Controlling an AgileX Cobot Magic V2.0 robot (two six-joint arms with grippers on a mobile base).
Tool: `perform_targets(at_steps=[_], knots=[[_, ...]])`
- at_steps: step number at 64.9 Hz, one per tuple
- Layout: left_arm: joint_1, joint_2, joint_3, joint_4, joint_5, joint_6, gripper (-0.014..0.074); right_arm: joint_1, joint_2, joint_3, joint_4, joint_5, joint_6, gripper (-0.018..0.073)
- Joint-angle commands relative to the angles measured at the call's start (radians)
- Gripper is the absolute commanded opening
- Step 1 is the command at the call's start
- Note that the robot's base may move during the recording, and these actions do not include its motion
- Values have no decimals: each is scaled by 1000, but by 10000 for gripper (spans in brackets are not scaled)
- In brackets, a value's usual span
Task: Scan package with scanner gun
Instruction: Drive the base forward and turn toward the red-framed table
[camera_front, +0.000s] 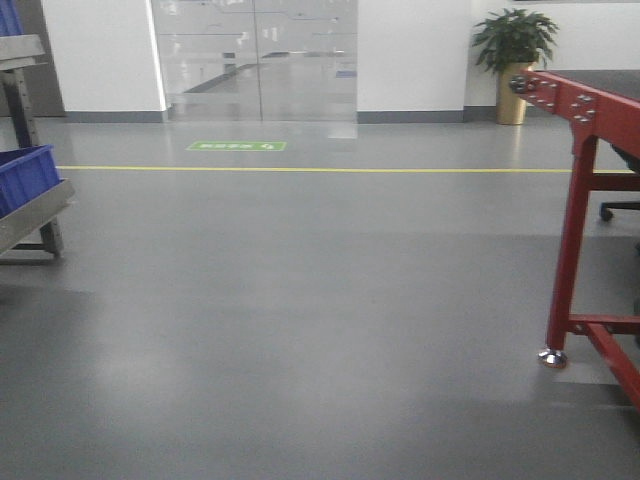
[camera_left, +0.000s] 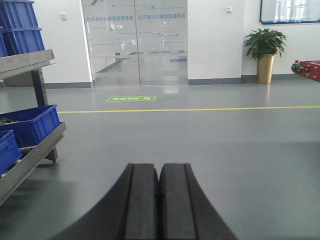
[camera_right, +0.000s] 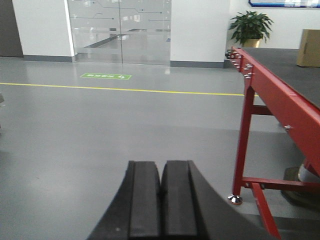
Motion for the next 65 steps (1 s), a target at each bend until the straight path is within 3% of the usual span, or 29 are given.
perform_targets(at_steps=[1, 13, 32, 48, 65], knots=[[-1, -3, -4, -5, -17, -4, -111, -18, -3, -1, -3, -20, 0, -151], [-1, -3, -4, -5, -17, -4, -111, -68, -3, -1, -3, -20, 0, -151], [-1, -3, -4, -5, -17, -4, -111, -65, -3, -1, -3, -20, 0, -151], [-1, -3, -4, -5, -17, -4, -111, 5, -3, -1, -3, -20, 0, -151], [-1, -3, -4, -5, -17, -4, -111, 6, -3, -1, -3, -20, 0, -151]])
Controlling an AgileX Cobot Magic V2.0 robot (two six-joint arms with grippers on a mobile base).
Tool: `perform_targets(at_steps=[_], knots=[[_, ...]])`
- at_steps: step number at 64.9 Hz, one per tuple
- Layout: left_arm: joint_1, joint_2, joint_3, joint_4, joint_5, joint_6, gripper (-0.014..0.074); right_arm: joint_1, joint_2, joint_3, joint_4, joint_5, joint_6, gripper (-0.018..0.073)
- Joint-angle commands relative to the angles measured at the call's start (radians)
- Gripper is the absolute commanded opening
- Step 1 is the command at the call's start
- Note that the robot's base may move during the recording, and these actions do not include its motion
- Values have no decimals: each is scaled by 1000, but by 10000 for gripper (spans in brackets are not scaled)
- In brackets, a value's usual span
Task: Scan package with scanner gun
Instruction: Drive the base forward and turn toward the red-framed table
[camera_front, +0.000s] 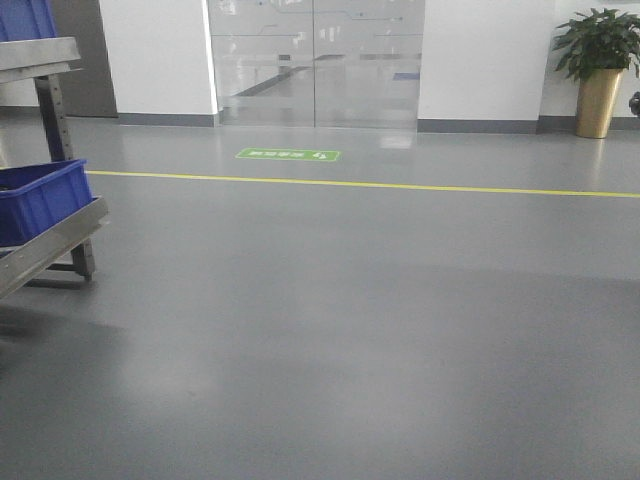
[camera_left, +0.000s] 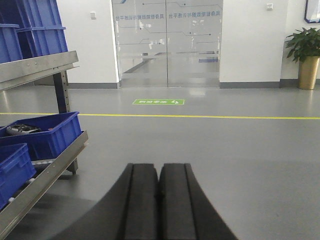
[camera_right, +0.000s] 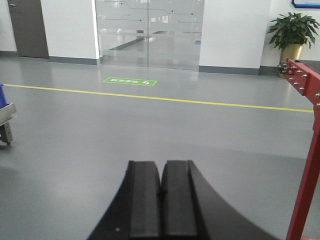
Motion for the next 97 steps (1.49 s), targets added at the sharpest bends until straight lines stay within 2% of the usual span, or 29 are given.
perform_targets(at_steps=[1, 97], knots=[[-1, -3, -4, -5, -17, -4, -111, 3, -3, -1, -3, -20, 0, -151], [-1, -3, -4, -5, -17, -4, -111, 1, -3, -1, -3, -20, 0, -151]])
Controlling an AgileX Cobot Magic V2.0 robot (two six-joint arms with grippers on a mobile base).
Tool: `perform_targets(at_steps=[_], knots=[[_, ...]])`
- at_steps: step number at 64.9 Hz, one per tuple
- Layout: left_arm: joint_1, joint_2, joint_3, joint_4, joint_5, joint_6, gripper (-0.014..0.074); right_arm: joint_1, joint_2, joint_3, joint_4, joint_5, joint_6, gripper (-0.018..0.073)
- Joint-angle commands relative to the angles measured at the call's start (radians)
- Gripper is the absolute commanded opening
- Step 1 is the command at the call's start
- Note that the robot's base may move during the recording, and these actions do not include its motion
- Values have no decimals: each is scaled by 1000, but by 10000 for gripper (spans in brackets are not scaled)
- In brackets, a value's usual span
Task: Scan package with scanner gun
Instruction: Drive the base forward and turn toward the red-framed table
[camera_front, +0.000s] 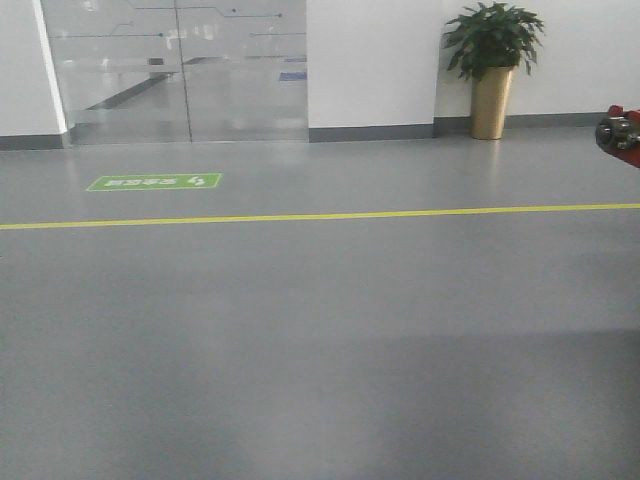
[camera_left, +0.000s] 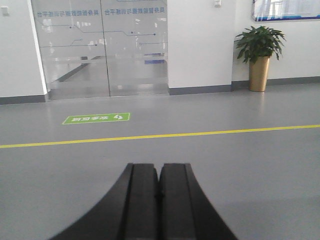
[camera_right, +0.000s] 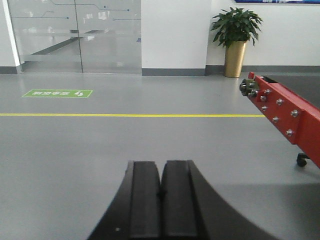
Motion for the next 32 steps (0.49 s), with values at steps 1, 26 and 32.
perform_targets(at_steps=[1, 26, 32], knots=[[-1, -3, -4, -5, -17, -4, -111, 1, -3, -1, -3, -20, 0, -151], [-1, -3, -4, -5, -17, -4, -111, 1, -3, -1, -3, -20, 0, -151], [-1, -3, -4, -5, -17, -4, -111, 1, -3, -1, -3, -20, 0, -151]])
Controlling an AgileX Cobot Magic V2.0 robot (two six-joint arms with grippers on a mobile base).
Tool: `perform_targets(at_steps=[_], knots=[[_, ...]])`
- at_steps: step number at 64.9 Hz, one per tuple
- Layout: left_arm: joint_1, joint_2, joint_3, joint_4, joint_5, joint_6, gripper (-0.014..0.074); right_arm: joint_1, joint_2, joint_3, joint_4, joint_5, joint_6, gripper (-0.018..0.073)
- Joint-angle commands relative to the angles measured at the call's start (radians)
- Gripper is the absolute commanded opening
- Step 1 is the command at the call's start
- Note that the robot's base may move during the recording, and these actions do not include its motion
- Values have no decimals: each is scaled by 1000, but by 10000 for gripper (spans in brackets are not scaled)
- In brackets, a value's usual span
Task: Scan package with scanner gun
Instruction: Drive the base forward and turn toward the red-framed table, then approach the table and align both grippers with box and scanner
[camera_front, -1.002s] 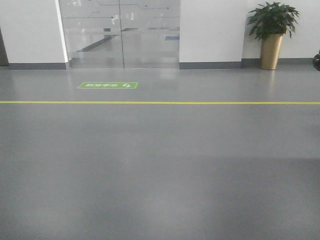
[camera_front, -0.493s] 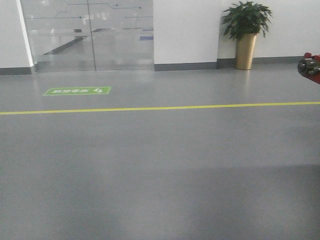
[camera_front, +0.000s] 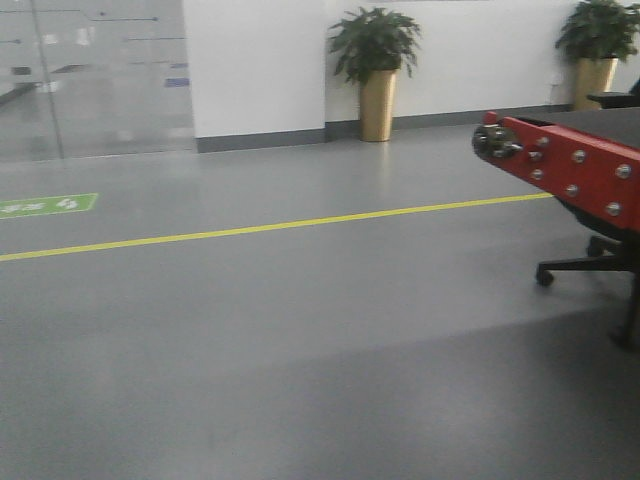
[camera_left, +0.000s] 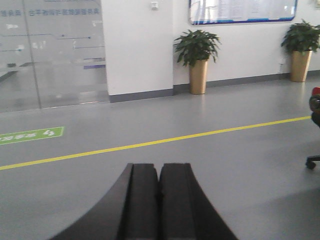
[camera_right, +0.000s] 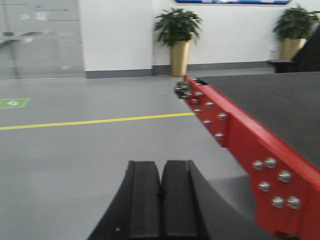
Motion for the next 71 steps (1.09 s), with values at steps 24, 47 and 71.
perform_targets(at_steps=[24, 47, 71], knots=[[-1, -3, -4, -5, -17, -4, -111, 1, -3, -1, -3, -20, 0, -151], [-1, -3, -4, -5, -17, -4, -111, -1, -3, -1, -3, -20, 0, -151], [-1, -3, -4, -5, -17, -4, -111, -49, -3, -1, -3, -20, 0, -151]])
